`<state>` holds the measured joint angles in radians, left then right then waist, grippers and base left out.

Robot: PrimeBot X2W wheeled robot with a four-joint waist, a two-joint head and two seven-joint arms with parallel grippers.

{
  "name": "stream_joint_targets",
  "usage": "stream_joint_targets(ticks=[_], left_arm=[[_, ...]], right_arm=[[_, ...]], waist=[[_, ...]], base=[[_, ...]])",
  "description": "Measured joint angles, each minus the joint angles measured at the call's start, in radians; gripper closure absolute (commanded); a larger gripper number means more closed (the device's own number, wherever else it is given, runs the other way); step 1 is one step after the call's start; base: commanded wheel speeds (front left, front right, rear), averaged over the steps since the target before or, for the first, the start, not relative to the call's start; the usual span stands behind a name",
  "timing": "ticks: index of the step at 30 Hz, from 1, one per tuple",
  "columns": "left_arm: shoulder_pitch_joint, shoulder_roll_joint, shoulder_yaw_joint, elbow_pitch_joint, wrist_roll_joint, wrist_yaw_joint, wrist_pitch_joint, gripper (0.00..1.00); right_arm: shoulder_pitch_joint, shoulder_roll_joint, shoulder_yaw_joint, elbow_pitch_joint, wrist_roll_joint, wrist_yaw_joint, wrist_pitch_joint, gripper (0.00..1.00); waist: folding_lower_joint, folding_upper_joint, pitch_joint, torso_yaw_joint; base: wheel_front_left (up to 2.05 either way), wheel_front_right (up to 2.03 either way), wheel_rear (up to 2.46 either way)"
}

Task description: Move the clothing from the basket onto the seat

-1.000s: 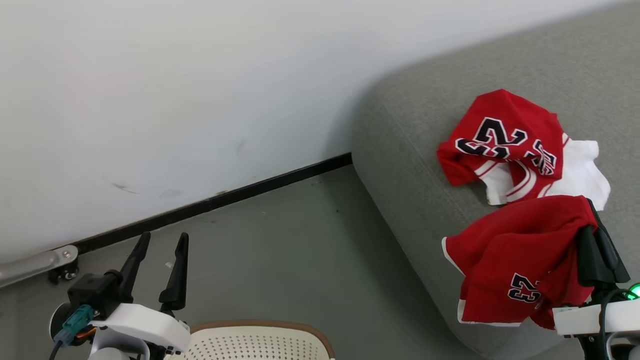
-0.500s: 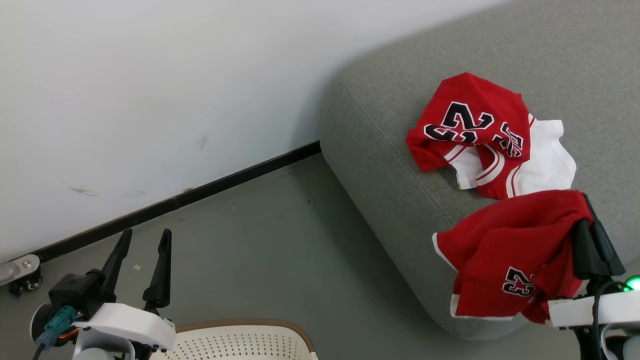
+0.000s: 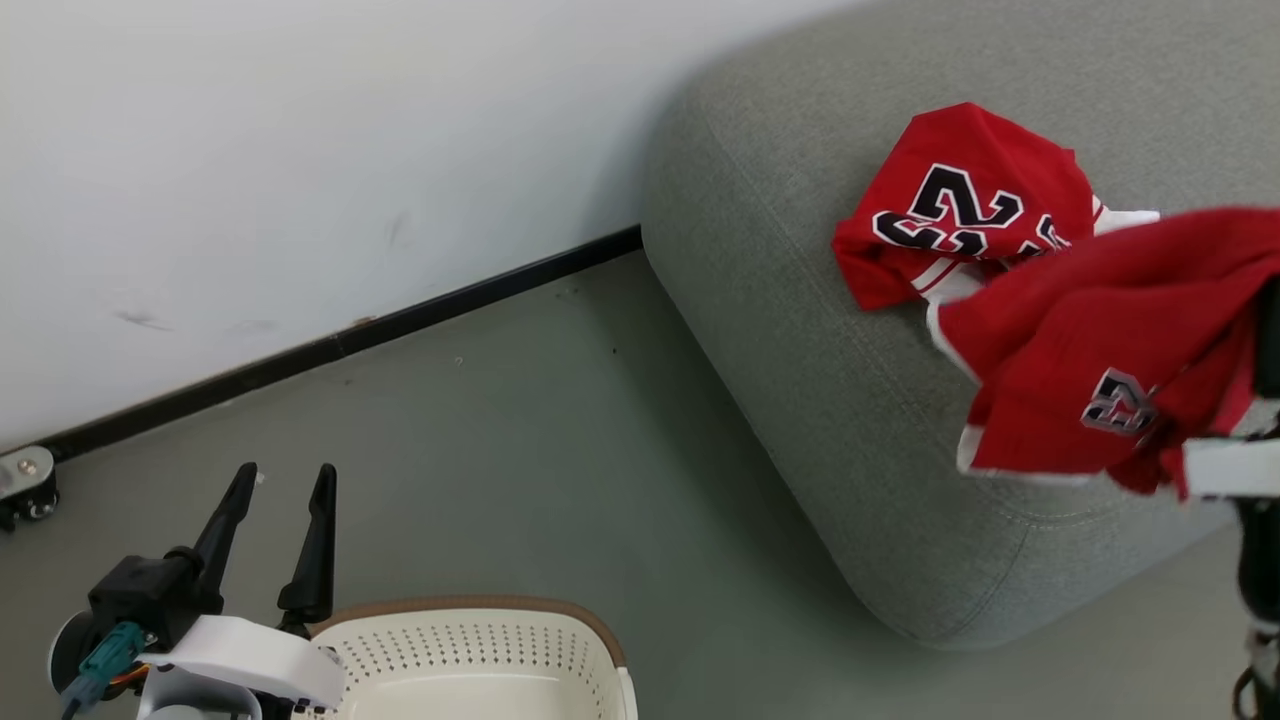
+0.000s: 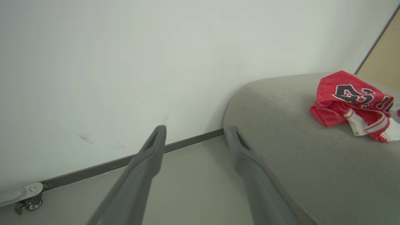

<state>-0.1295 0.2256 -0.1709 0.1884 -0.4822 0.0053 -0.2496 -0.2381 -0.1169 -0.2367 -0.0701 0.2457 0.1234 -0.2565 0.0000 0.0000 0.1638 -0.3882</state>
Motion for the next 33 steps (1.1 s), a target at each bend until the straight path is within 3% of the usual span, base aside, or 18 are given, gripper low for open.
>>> stream_joint_targets(ticks=[10, 23, 27, 33], left_arm=[[0.019, 0.032, 0.010, -0.042, 0.006, 0.003, 0.002, 0.00], [-0.006, 0.070, 0.010, -0.119, 0.027, 0.002, 0.036, 0.00], [-0.029, 0.077, 0.009, -0.137, 0.035, 0.001, 0.051, 0.00], [-0.056, 0.092, 0.008, -0.156, 0.036, 0.001, 0.064, 0.00]], right_arm=[[-0.213, -0.091, -0.121, 0.036, -0.025, 0.000, 0.061, 1.00], [-0.473, -0.206, -0.232, 0.210, -0.026, 0.000, 0.187, 1.00], [-0.489, -0.198, -0.248, 0.284, -0.032, 0.000, 0.217, 1.00], [-0.487, -0.117, -0.282, 0.404, -0.022, 0.000, 0.223, 1.00]], waist=[[0.0000, 0.0000, 0.075, 0.028], [0.0000, 0.0000, 0.207, 0.065], [0.0000, 0.0000, 0.249, 0.073], [0.0000, 0.0000, 0.308, 0.081]], base=[[0.00, 0.00, 0.00], [0.00, 0.00, 0.00], [0.00, 0.00, 0.00], [0.00, 0.00, 0.00]])
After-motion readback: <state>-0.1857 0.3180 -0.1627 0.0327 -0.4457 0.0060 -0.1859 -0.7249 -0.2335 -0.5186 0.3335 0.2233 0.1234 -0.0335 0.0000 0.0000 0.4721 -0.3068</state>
